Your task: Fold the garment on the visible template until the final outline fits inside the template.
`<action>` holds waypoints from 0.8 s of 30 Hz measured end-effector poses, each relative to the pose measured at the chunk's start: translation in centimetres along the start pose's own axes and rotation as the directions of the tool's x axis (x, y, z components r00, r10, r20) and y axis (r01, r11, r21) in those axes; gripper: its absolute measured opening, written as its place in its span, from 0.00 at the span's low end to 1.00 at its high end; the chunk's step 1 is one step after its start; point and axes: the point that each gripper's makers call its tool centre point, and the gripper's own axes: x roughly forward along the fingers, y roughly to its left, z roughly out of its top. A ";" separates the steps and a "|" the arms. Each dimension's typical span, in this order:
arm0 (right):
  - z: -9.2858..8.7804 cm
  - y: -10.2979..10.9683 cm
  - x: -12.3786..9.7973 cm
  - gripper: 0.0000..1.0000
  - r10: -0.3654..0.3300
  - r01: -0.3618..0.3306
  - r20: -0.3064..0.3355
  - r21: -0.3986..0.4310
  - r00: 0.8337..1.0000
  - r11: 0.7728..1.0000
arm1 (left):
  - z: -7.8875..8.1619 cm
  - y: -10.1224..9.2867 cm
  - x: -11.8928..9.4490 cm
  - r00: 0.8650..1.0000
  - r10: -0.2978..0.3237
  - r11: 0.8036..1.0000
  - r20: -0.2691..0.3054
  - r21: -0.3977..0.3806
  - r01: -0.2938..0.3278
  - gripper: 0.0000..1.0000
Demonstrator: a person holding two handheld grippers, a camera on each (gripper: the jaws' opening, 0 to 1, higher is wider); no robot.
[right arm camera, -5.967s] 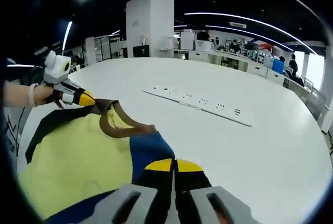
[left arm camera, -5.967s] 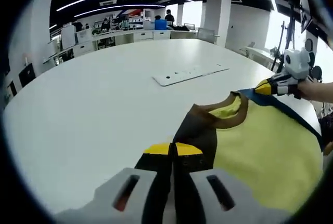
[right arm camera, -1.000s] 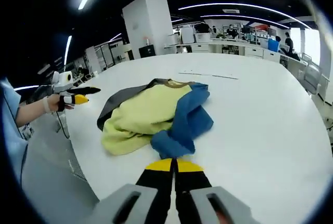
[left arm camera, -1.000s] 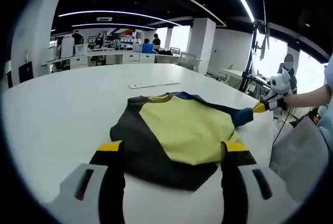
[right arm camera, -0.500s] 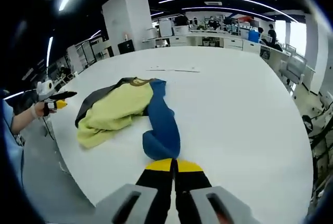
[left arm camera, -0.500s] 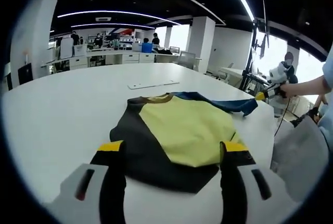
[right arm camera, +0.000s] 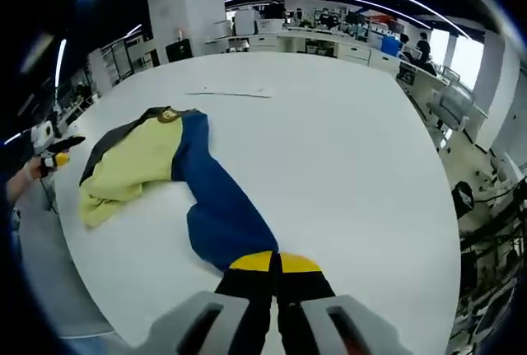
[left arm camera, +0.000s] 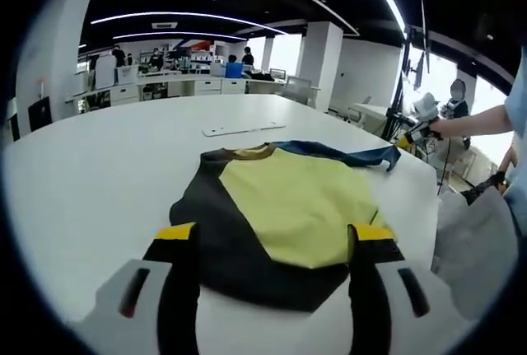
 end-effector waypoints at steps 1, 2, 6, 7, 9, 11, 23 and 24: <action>0.0 -0.2 0.1 0.00 -0.001 0.001 -0.006 0.000 1.000 1.000 | 0.0 0.0 0.1 1.000 0.001 1.000 0.000 -0.002 -0.001 0.70; 0.2 -0.9 0.5 0.00 -0.007 0.007 -0.017 -0.003 1.000 1.000 | 0.1 0.1 0.1 1.000 0.001 1.000 0.000 -0.003 -0.001 0.70; 0.7 -3.3 1.9 0.00 -0.030 0.030 -0.053 -0.010 0.998 1.000 | 0.4 0.2 0.4 1.000 0.006 1.000 0.000 -0.007 -0.006 0.70; 0.7 -3.7 2.2 0.00 -0.036 0.035 -0.063 -0.012 0.997 0.999 | 0.4 0.2 0.5 1.000 0.008 1.000 -0.001 -0.010 -0.008 0.70; 0.8 -4.6 2.8 0.00 -0.046 0.045 -0.082 -0.022 0.996 0.999 | 0.4 0.3 0.7 1.000 0.009 1.000 -0.003 -0.013 -0.009 0.70; 0.8 -5.4 3.3 0.00 -0.054 0.050 -0.105 -0.032 0.993 0.998 | 0.4 0.3 0.8 1.000 0.010 1.000 -0.007 -0.014 -0.010 0.70; 1.8 -9.4 5.7 0.00 -0.104 0.093 -0.173 -0.069 0.979 0.993 | 0.1 1.1 1.4 1.000 0.025 0.999 -0.018 -0.038 -0.025 0.70; 1.8 -9.7 6.0 0.00 -0.110 0.098 -0.179 -0.073 0.978 0.992 | 0.0 1.1 1.4 1.000 0.025 0.999 -0.019 -0.039 -0.026 0.70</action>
